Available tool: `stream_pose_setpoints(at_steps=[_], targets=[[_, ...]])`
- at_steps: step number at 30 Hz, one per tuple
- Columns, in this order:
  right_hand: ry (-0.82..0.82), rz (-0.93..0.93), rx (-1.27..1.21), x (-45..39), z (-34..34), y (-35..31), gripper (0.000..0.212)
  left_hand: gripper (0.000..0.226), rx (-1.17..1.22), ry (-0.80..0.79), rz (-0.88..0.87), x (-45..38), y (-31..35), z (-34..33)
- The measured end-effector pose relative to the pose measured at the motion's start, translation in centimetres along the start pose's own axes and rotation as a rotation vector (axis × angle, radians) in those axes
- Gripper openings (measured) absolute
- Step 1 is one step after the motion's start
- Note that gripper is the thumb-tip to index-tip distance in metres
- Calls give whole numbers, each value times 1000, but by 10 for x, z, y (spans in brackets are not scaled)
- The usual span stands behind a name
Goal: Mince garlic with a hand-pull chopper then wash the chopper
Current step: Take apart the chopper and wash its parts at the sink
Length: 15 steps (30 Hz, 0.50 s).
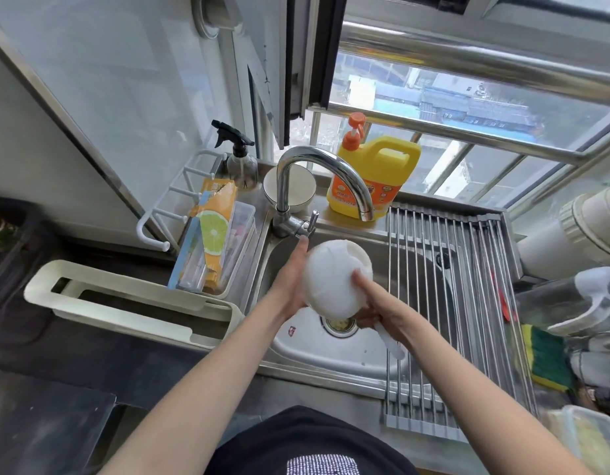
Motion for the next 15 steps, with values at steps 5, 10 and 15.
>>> stream_pose_setpoints(at_steps=[5, 10, 15], targets=[[166, 326, 58, 7, 12, -15, 82, 92, -438, -246, -62, 4, 14, 5], [298, 448, 649, 7, 32, -31, 103, 104, -930, -160, -603, 8, 31, -19], [424, 398, 951, 2, 26, -33, 99, 74, -1067, 31, -636, 7, 21, -3]])
Point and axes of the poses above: each hand's wrist, its own x-axis away from the middle knuckle, its own z-axis out of the back of the hand, y = z × x, the point moved 6 cm from there along -x, towards the middle knuckle, and after that the axes turned 7 degrees about x, right-handed, at the moved point
